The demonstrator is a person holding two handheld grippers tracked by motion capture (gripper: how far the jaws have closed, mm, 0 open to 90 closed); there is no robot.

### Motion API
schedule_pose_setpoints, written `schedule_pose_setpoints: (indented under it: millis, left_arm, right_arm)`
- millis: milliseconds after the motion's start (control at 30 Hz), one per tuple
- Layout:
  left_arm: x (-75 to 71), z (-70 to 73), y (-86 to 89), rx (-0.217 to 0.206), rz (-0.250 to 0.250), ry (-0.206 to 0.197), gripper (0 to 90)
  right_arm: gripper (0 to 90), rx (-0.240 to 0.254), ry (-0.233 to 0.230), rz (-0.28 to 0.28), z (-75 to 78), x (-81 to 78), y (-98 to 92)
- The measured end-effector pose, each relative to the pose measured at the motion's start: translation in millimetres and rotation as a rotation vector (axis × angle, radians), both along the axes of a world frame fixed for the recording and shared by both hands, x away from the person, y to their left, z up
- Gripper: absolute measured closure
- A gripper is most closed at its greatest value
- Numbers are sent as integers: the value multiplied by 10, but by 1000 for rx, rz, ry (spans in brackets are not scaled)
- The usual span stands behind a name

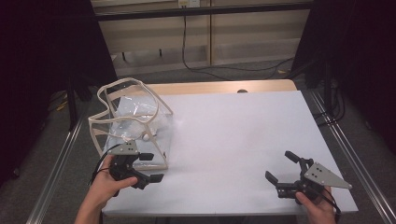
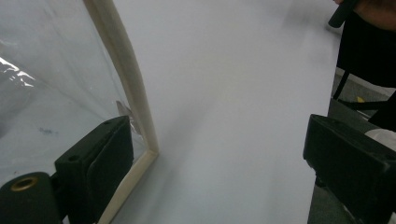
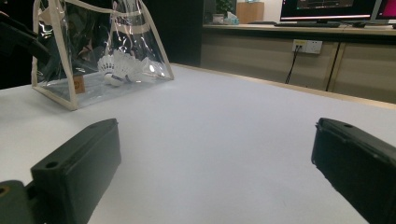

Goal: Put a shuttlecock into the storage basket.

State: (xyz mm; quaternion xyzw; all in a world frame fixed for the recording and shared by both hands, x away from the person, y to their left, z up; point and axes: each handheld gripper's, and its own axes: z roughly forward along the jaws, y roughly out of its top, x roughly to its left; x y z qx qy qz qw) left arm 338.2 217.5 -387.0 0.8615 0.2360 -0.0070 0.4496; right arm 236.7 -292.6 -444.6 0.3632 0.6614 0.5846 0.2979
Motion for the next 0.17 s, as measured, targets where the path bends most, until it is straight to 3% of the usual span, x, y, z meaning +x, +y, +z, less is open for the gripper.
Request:
schedule_pose_setpoints:
  millis: [167]
  left_arm:
    - [-18, -61, 47, -1, 9, 8, 86]
  right_arm:
    - [11, 1, 2, 0, -1, -1, -3]
